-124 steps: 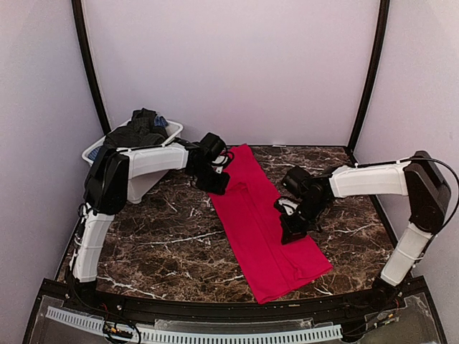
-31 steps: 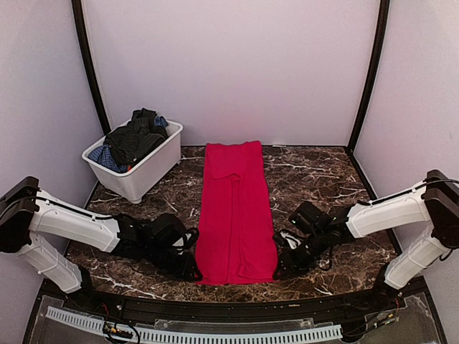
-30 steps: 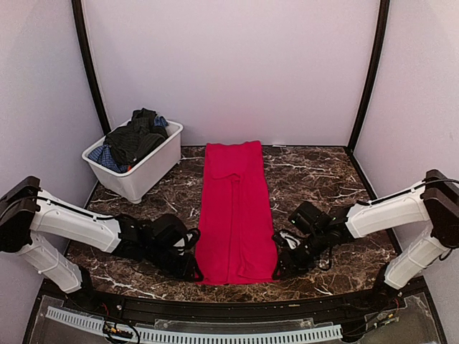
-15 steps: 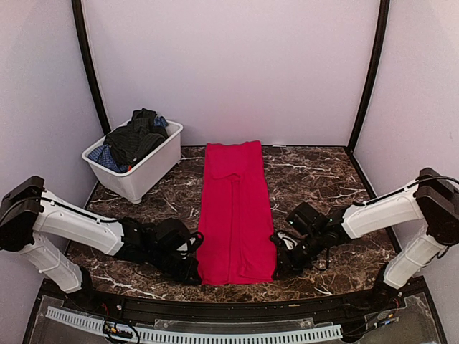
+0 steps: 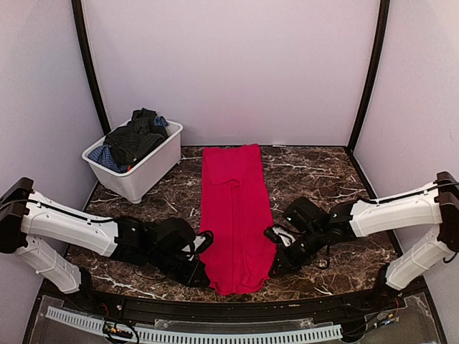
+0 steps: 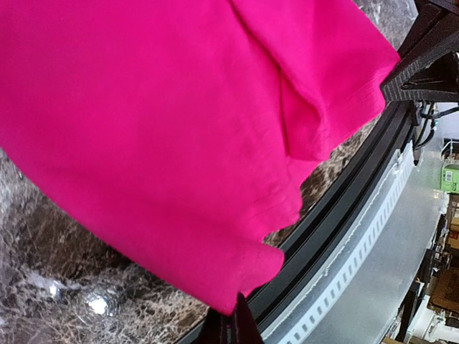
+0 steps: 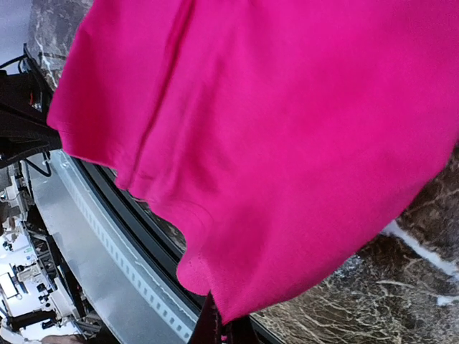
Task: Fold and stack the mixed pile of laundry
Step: Pick up the rectangle-folded T-shirt from the center of the board, then fold the rectangle-folded T-shirt at the center of the board, then move the 2/3-rectangle-folded T-shirt to the center of the board, then pick up the 2/3-rectangle-folded T-shirt from the center of the board.
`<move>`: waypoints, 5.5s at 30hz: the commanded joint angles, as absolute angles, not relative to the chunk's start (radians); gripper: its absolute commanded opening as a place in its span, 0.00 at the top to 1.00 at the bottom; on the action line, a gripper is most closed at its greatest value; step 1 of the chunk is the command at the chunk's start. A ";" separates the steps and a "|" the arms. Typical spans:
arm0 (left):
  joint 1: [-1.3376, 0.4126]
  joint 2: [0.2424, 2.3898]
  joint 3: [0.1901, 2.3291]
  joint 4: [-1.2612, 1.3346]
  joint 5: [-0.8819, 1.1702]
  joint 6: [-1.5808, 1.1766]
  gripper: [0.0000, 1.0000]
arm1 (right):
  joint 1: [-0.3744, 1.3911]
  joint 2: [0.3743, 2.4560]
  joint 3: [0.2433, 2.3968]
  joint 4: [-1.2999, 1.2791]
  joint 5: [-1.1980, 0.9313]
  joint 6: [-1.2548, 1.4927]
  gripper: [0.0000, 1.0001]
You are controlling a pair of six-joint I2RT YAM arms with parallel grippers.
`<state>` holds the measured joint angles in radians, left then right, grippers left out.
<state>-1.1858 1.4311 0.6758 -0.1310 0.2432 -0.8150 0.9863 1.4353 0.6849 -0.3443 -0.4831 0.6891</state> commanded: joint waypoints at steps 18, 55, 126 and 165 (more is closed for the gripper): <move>-0.825 1.591 0.996 -0.136 0.185 -0.518 1.00 | 0.673 1.678 1.138 -0.371 -0.417 0.362 1.00; -0.503 2.056 1.619 -0.187 0.261 -0.325 0.63 | 0.435 2.119 1.736 -0.349 -0.557 0.303 0.48; -0.759 1.642 0.733 0.019 0.399 -0.675 0.65 | 0.578 1.711 0.771 -0.188 -0.618 0.488 0.71; -0.756 1.452 0.927 -0.215 0.318 -0.590 1.00 | 0.597 1.466 0.929 -0.405 -0.506 0.492 1.00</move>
